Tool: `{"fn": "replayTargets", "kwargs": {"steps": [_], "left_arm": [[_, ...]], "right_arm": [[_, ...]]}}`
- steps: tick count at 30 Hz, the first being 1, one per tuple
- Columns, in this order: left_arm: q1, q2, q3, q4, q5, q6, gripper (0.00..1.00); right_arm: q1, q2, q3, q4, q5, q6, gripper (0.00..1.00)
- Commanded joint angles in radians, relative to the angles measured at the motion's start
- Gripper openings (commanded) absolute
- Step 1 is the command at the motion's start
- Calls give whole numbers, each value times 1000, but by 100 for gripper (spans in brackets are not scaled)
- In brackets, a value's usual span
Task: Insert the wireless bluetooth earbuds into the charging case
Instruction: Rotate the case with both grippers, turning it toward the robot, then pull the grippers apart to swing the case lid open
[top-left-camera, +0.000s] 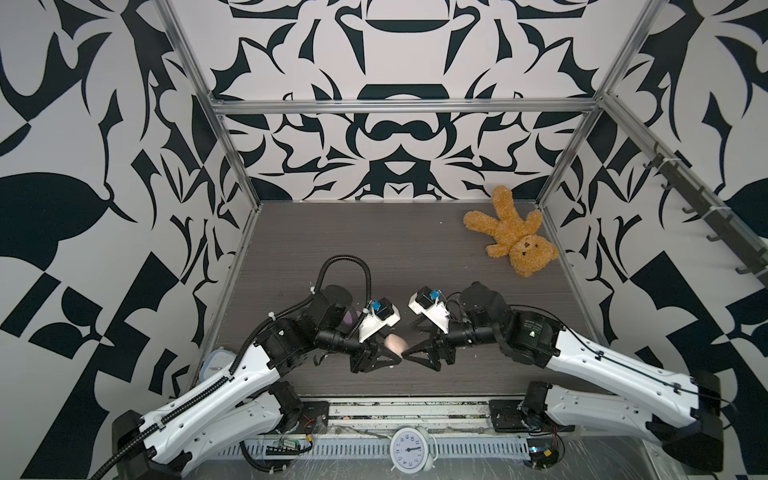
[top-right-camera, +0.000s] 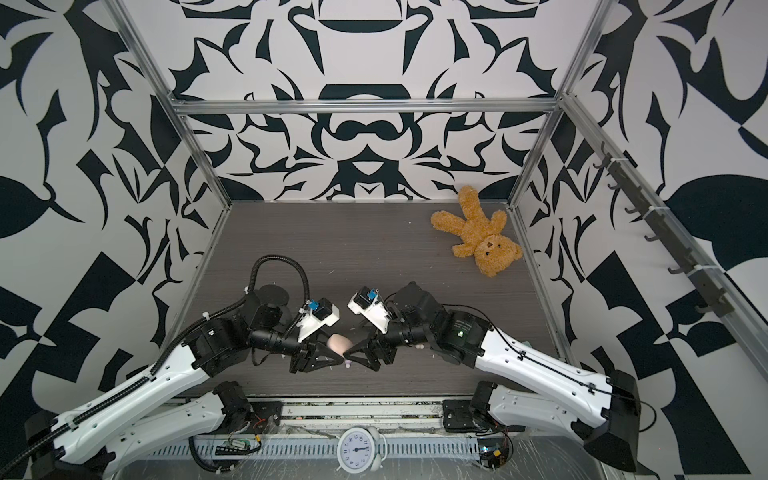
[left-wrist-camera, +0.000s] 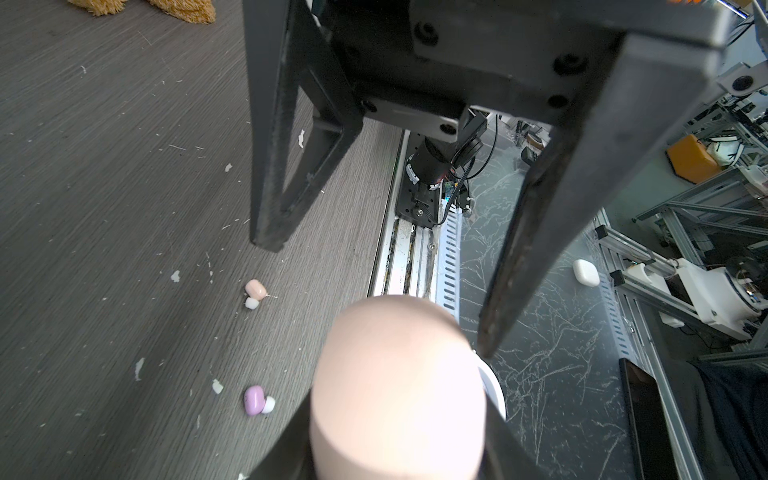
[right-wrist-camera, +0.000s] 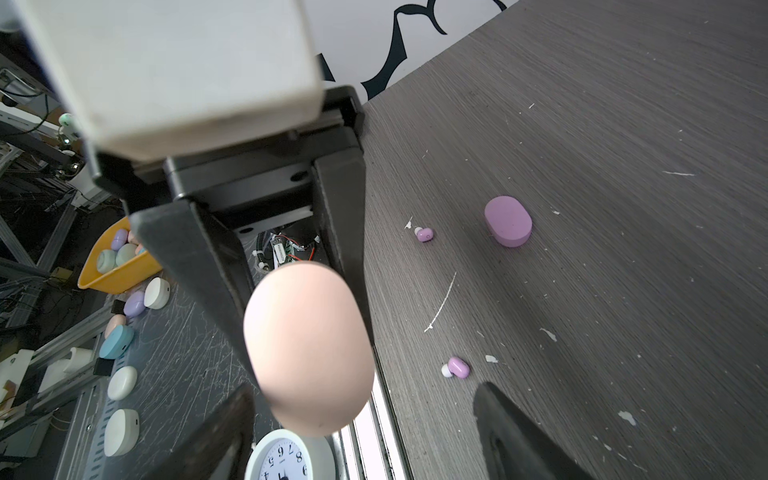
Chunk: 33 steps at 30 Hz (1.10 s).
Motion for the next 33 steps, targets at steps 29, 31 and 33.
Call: {"fn": "replayTargets", "kwargs": {"steps": [29, 31, 33], "left_arm": [[4, -6, -25, 30, 103, 13, 0], [4, -5, -24, 30, 108, 13, 0], [4, -5, -23, 30, 111, 14, 0]], "right_arm": [[5, -11, 20, 30, 244, -28, 77], [5, -16, 21, 32, 266, -27, 76], [5, -15, 23, 30, 280, -27, 76]]}}
